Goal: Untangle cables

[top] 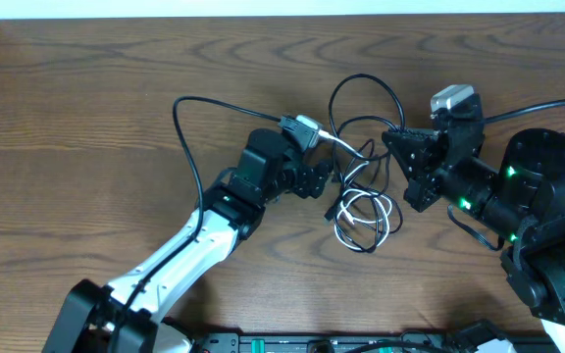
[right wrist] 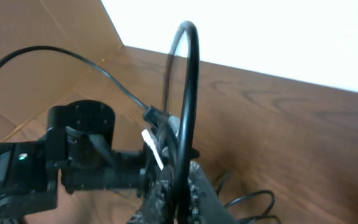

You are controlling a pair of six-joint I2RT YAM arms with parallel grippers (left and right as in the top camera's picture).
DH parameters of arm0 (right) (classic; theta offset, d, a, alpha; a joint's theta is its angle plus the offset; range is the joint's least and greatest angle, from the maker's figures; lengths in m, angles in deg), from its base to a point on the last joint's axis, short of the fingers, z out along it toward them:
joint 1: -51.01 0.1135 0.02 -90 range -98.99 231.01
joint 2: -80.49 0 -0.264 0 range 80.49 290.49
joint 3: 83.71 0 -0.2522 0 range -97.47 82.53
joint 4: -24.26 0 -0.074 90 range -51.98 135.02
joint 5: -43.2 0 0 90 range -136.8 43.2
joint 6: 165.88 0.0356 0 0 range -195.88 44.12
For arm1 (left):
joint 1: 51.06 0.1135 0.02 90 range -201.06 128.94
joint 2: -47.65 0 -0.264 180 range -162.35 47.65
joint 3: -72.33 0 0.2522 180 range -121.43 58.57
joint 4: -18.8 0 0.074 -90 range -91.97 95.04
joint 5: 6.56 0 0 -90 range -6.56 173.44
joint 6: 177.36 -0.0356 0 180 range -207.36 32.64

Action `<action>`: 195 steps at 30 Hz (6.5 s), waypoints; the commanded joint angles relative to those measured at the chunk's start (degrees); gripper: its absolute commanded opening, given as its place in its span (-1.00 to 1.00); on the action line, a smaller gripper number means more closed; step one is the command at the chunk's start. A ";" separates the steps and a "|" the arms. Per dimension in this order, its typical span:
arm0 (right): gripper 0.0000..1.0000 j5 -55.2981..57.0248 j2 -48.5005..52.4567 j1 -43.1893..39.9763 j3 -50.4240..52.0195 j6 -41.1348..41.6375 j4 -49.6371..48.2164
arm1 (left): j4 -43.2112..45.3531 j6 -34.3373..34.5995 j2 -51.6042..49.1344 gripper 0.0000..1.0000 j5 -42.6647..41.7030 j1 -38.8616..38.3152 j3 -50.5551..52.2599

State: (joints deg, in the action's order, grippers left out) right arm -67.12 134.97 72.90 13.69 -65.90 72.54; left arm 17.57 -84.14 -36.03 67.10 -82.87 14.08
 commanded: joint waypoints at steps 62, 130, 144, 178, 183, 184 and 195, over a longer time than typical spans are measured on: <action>0.40 33.62 32.87 -0.02 -0.31 45.97 18.23 | 2.97 -13.75 -12.24 0.78 -10.49 -2.78 -0.85; 0.29 33.64 32.85 5.22 -0.31 43.34 21.84 | 33.00 -8.46 -24.35 0.29 -11.13 -8.94 -0.92; 0.25 33.22 32.85 5.22 -0.31 43.30 21.88 | 34.38 -8.50 -30.64 -0.16 -11.13 -12.04 -0.92; 0.87 26.16 16.68 -1.55 -0.48 25.68 18.12 | 25.44 -5.88 -1.46 -0.85 -11.78 4.63 -1.01; 0.98 22.97 16.83 -1.55 -0.48 15.39 15.37 | 24.11 -5.97 1.57 -0.85 -11.72 4.87 -1.01; 0.98 24.00 16.87 -1.57 -0.48 14.53 15.45 | 24.15 -5.97 2.38 -0.85 -11.61 5.33 -1.01; 0.98 27.45 23.19 -1.60 -0.46 13.07 13.33 | 24.04 -5.88 17.75 -0.85 -11.10 15.80 -1.01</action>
State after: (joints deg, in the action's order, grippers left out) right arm -39.78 155.54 71.48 13.69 -51.17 86.49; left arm 41.09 -90.32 -22.70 56.37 -68.62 13.79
